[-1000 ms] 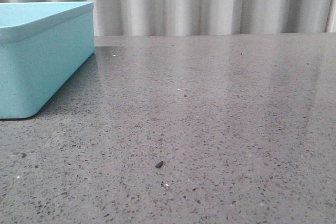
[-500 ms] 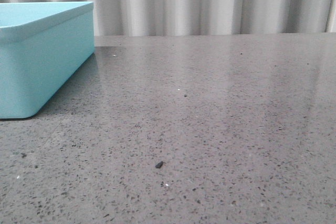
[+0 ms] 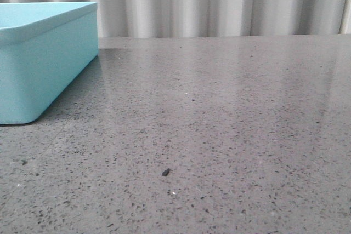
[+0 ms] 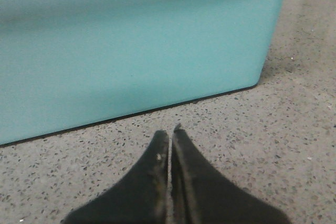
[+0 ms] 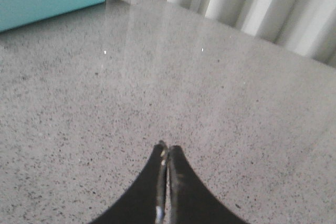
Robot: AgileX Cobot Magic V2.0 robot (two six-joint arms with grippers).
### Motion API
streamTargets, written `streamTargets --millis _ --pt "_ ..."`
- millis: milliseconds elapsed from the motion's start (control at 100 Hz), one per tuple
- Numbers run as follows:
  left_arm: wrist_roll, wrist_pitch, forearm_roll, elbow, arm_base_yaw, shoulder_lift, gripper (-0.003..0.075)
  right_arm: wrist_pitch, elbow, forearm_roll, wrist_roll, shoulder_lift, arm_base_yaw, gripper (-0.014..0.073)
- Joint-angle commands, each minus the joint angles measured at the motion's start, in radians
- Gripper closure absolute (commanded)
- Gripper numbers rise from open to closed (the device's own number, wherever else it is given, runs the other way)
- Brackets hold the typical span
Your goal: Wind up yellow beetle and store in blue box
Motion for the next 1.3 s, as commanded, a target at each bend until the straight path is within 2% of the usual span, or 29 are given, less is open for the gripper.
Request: streamTargets --millis 0,220,340,600,770,1290 --pt "0.0 -0.054 -0.006 0.027 -0.005 -0.019 0.0741 -0.148 0.027 -0.015 0.008 0.013 -0.036 0.0635" --pt "0.0 -0.054 -0.006 0.027 -0.005 -0.019 0.0741 -0.166 0.188 -0.01 0.016 0.013 -0.206 0.0636" --pt "0.0 -0.054 -0.006 0.027 -0.005 -0.019 0.0741 -0.166 0.248 -0.01 0.016 0.013 -0.25 0.0636" --pt "0.0 -0.054 -0.006 0.027 -0.005 -0.019 0.0741 -0.166 0.299 -0.01 0.016 0.013 -0.255 0.0636" --pt "0.0 -0.054 -0.006 0.027 -0.005 -0.019 0.0741 -0.166 0.411 0.002 0.016 0.011 -0.255 0.0636" --pt "0.0 -0.054 -0.006 0.027 -0.005 -0.019 0.0741 -0.166 0.407 -0.026 0.016 -0.073 -0.279 0.0636"
